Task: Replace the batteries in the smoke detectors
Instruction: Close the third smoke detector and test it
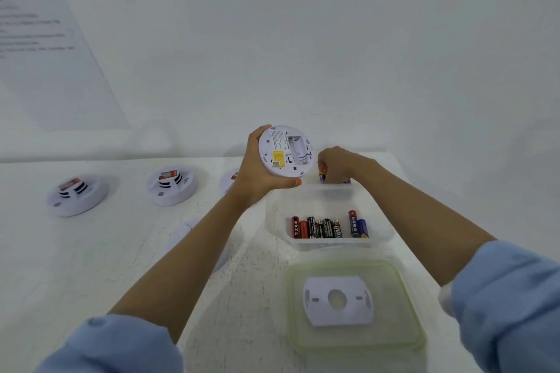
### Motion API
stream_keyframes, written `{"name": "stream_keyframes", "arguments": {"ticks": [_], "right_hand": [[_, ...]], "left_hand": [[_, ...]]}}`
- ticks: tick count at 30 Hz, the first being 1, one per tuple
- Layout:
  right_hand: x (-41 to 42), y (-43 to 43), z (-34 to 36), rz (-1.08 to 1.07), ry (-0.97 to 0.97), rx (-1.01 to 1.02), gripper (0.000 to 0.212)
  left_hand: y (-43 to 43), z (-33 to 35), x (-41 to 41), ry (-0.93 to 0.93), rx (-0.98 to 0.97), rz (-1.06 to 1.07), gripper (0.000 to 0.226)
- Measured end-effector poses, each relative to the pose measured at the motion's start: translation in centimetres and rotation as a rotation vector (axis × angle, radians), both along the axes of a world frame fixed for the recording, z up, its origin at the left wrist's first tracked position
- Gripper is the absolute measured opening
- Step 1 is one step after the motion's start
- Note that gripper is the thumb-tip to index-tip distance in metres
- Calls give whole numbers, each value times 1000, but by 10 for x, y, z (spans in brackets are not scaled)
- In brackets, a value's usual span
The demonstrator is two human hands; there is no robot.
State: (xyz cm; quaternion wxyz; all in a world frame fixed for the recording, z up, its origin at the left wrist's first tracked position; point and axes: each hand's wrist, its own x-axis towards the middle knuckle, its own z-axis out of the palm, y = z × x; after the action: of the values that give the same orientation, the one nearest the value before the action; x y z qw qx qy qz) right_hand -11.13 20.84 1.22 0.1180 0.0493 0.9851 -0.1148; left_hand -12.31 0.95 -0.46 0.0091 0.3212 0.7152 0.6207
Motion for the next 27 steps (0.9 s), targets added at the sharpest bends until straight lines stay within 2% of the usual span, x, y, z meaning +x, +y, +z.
{"name": "stream_keyframes", "arguments": {"ticks": [2,6,8,10,16,19,23,25,27], "right_hand": [[3,5,7,-31,82,-190,33],[22,12,34,-118,307,-822,39],[33,11,49,-106,374,-1000,44],[42,3,61,-80,398,-1088,46],[53,-28,71,-18,501,-1048,45],[57,-38,65,14,702,-859,44],[68,-51,48,61,919,-745,21],[74,-51,41,138,942,-656,16],[80,-49,35,263,894,-520,22]], "left_hand": [[-1,1,1,-4,7,5,102],[-4,3,4,-10,35,12,100],[-4,4,6,-8,40,7,102],[-3,5,8,0,39,-4,104],[2,9,19,-30,56,-35,101],[3,10,25,-38,74,-54,104],[1,13,29,-62,99,-44,105],[0,14,30,-75,114,-21,104],[-3,15,30,-91,128,-6,101]]}}
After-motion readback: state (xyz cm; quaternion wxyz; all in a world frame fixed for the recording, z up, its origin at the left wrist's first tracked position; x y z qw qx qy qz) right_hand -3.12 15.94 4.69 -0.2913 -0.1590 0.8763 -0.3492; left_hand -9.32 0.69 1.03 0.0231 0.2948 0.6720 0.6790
